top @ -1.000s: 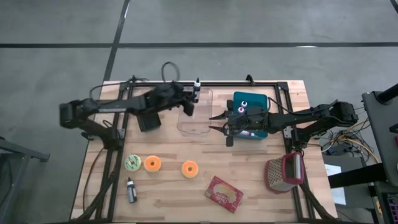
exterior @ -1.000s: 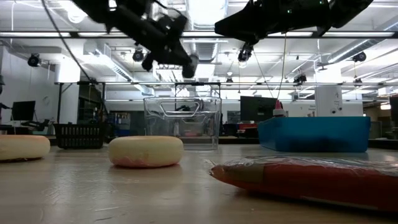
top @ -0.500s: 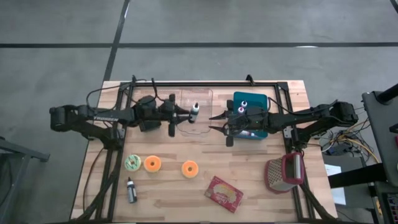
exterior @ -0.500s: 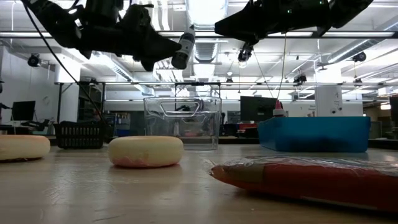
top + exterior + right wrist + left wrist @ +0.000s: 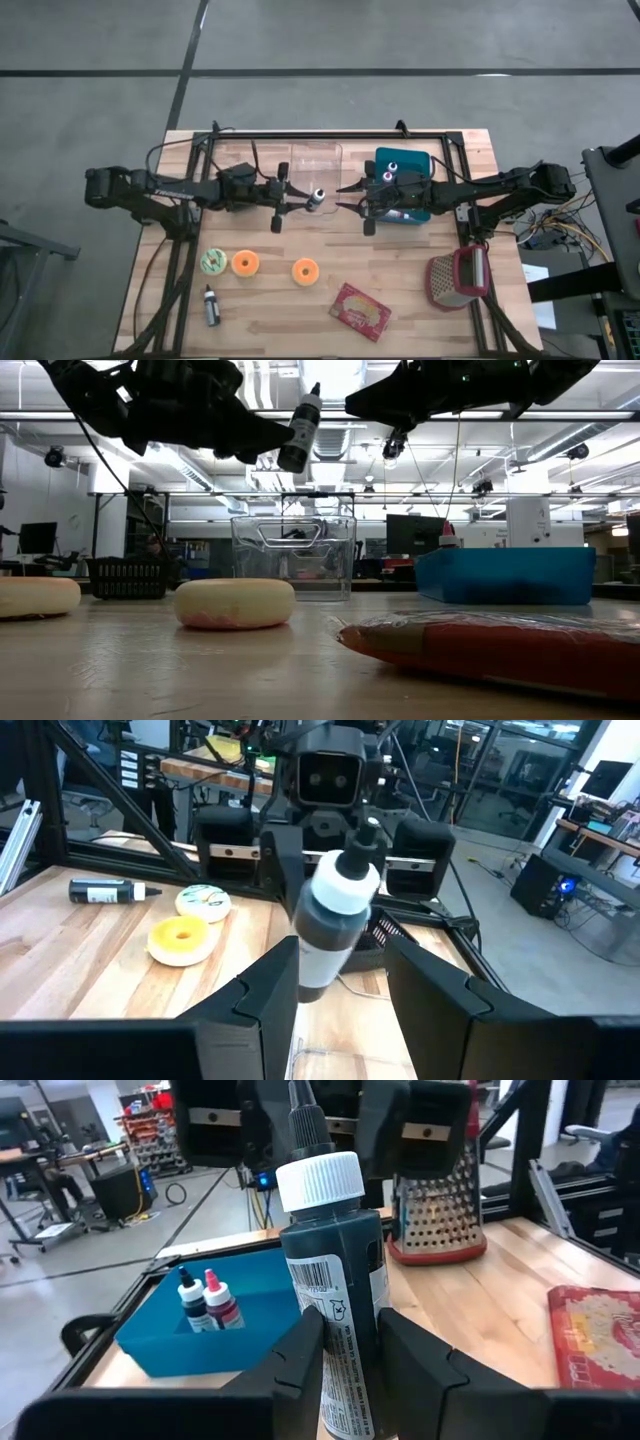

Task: Pick & Place Food Item
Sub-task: Put the right black food coloring bottle into the blue bin

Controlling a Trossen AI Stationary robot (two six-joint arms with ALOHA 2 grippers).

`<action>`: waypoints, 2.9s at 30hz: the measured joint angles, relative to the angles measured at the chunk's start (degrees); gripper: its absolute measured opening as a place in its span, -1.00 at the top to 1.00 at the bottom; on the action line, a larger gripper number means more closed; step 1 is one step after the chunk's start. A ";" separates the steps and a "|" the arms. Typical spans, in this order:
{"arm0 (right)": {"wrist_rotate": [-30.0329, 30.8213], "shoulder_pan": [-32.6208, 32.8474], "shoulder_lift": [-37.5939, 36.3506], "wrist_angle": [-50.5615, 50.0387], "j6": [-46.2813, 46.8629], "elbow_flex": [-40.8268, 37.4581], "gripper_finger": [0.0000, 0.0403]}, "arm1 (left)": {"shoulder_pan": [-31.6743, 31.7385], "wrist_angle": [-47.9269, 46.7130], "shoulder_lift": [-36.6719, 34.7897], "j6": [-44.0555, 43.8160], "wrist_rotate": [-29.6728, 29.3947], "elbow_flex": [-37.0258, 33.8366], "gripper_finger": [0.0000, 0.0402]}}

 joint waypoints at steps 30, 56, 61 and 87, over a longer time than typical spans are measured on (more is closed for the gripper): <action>-1.81 0.09 0.00 2.75 7.54 0.00 0.29 | 0.01 -0.13 0.02 -0.03 -0.01 -0.43 0.56; -2.45 -2.12 12.84 9.21 8.39 9.56 0.29 | 0.01 -0.68 0.04 0.84 -0.09 -0.45 0.56; -2.43 -2.23 15.38 4.02 8.57 13.76 0.32 | 0.01 -1.52 0.11 0.85 -0.22 -0.55 0.56; -2.16 -2.21 14.36 -4.07 7.68 17.32 0.85 | 0.05 -1.44 0.09 1.04 -0.39 -0.50 0.56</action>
